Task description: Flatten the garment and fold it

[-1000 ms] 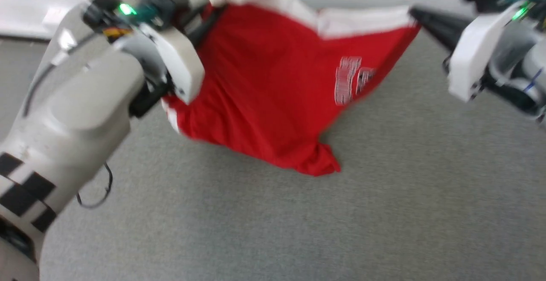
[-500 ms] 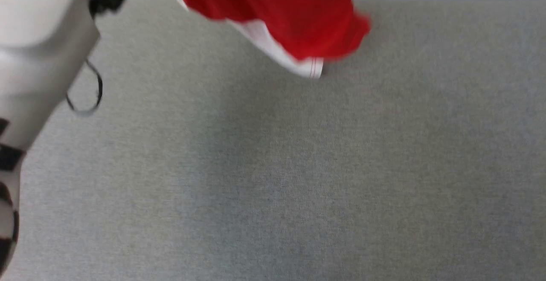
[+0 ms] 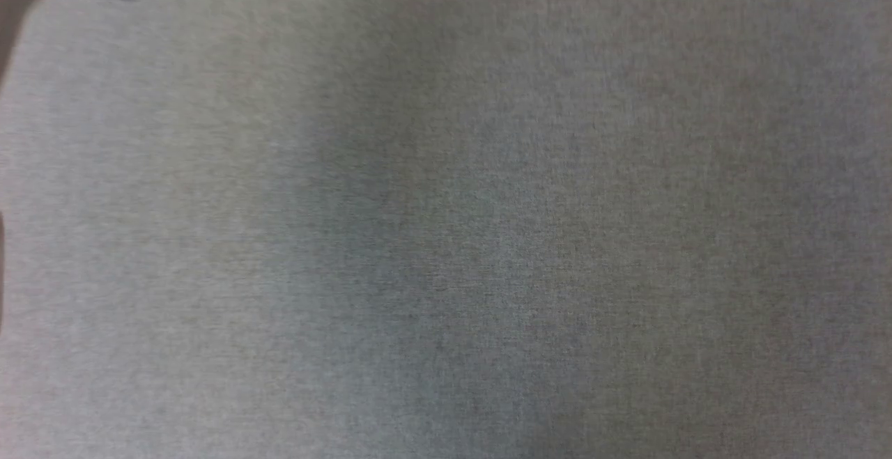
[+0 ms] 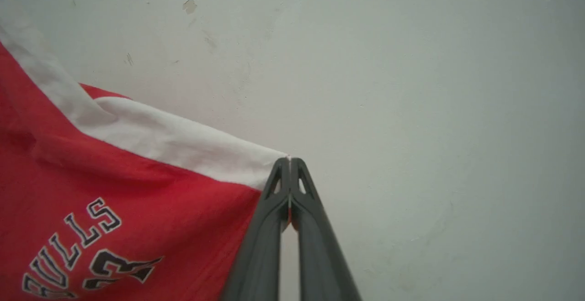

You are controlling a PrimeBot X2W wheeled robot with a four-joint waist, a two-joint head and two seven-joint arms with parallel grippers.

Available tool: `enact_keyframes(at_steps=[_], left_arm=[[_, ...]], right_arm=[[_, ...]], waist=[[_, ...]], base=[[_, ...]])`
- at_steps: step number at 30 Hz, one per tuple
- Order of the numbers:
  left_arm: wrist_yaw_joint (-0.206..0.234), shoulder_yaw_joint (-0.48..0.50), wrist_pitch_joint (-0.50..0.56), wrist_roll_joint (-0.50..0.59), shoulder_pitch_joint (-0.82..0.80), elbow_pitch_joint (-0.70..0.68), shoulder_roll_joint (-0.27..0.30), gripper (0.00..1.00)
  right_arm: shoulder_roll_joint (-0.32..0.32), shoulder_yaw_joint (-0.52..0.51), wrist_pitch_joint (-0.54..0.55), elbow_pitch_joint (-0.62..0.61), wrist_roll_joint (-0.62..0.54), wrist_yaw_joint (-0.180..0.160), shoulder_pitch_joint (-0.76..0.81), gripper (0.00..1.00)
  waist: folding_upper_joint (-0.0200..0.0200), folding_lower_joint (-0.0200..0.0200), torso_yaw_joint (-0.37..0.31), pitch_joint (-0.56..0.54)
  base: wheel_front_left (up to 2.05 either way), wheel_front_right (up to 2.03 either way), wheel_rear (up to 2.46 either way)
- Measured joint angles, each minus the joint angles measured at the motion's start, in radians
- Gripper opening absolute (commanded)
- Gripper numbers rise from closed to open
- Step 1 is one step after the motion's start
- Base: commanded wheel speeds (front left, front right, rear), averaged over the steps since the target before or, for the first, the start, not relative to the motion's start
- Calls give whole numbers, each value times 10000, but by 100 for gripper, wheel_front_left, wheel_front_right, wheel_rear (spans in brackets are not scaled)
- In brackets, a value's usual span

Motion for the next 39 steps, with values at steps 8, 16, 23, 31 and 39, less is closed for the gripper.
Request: enact_keyframes(at_steps=[8,16,23,31,39], left_arm=[[-280,855,0,614,-177,-13,-259,0],[-522,1513,2,1118,2421,-253,-121,0],[-403,2150,0,1699,6345,-1584,343,0],[-380,2180,2,2176,10893,-2847,355,0],[-577,2291,2,2280,13938,-3421,633,0]], right_arm=[[267,-479,-173,186,-663,0,-360,0],[662,-439,-236,-265,-1095,0,2131,0],[537,-644,-244,-1774,-1697,2,5259,0],[-368,-543,-242,-3448,-1987,2,9327,0],[-871,-1051,-244,-4307,-1820,2,13019,0]], waist=[[0,0,-453,832],[0,-3,-710,613],[0,-5,-732,-194],[0,-6,-639,-1456],[0,-8,-584,-2711]], base=[[0,0,0],[0,0,0],[0,0,0],[0,0,0],[0,0,0]])
